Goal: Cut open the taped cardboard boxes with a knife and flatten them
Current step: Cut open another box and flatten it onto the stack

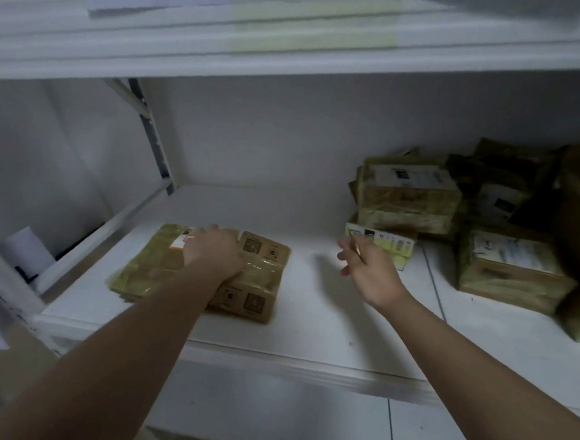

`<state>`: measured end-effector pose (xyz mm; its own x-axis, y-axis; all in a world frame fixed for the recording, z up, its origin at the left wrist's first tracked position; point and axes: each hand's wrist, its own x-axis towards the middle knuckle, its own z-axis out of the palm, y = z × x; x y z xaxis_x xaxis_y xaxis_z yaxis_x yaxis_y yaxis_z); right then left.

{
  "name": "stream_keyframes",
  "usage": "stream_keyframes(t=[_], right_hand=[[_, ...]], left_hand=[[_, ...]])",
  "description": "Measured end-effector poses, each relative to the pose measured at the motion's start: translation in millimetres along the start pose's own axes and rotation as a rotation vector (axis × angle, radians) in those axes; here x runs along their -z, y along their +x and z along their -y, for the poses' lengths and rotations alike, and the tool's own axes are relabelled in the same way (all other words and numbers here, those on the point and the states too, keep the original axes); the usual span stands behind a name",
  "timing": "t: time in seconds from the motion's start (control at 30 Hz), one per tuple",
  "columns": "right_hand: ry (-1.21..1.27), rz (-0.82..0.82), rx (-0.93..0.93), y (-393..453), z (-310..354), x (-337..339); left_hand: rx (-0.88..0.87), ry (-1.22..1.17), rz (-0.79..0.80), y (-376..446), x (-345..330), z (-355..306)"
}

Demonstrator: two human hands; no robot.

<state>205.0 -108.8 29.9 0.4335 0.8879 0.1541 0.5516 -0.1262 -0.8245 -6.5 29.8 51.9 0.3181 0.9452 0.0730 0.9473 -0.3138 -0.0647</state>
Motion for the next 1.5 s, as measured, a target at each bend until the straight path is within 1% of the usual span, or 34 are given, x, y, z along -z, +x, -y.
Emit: stream_keyframes(t=[0.03,0.1,0.23,0.3,0.37,0.43,0.47,0.53,0.6,0.63,0.67,0.7,0.73,0.8,0.87,0.93,1.03,1.13,1.27,1.4,1.5], right_hand=[[-0.008,-0.025,0.007,1,-7,14],[-0.039,-0.064,0.031,2,-19,42],[-0.031,-0.113,0.03,0,-40,81],[-0.039,-0.166,0.045,1,-48,100],[-0.033,-0.232,0.047,5,-53,119],[0.009,-0.266,0.067,15,-58,136],[0.066,-0.251,0.055,20,-60,143],[0.247,-0.169,-0.048,30,-61,152],[0.394,-0.046,-0.165,36,-59,157],[0.407,0.001,-0.204,38,-57,158],[0.417,0.013,-0.217,41,-57,157],[0.429,-0.012,-0.201,41,-55,155],[0.443,-0.09,-0.164,41,-55,151],[0.398,-0.308,-0.045,38,-55,142],[0.362,-0.464,0.042,31,-52,134],[0.334,-0.515,0.065,21,-46,127],[0.252,-0.532,0.105,4,-41,113],[0.2,-0.526,0.083,-17,-34,96],[0.147,-0.488,0.01,-53,-35,73],[0.066,-0.33,-0.136,-92,-53,56],[-0.019,-0.279,-0.219,-115,-62,56]], left_hand=[[-0.016,-0.013,-0.045,0,5,-12],[-0.104,-0.074,-0.118,-1,13,-41],[-0.352,-0.396,-0.18,-5,28,-117],[-0.395,-0.528,-0.214,-5,40,-158],[-0.32,-0.717,-0.189,-2,52,-194],[-0.165,-0.889,-0.146,5,61,-221],[-0.078,-0.942,-0.129,8,64,-231],[0.057,-1.037,-0.068,12,67,-240],[0.099,-1.099,0.012,13,66,-242],[0.082,-1.097,0.033,12,64,-242],[0.038,-1.082,0.023,9,64,-242],[-0.02,-1.057,-0.019,4,64,-242],[-0.076,-1.041,-0.086,-2,64,-240],[-0.165,-1.083,-0.225,-13,62,-232],[-0.214,-1.067,-0.375,-23,55,-217],[-0.222,-0.939,-0.484,-37,49,-199],[-0.204,-0.896,-0.6,-64,45,-178],[-0.149,-0.912,-0.612,-93,33,-163],[-0.155,-0.862,-0.579,-129,9,-141],[-0.207,-0.743,-0.438,-158,-25,-122],[-0.226,-0.717,-0.328,-172,-42,-113]])
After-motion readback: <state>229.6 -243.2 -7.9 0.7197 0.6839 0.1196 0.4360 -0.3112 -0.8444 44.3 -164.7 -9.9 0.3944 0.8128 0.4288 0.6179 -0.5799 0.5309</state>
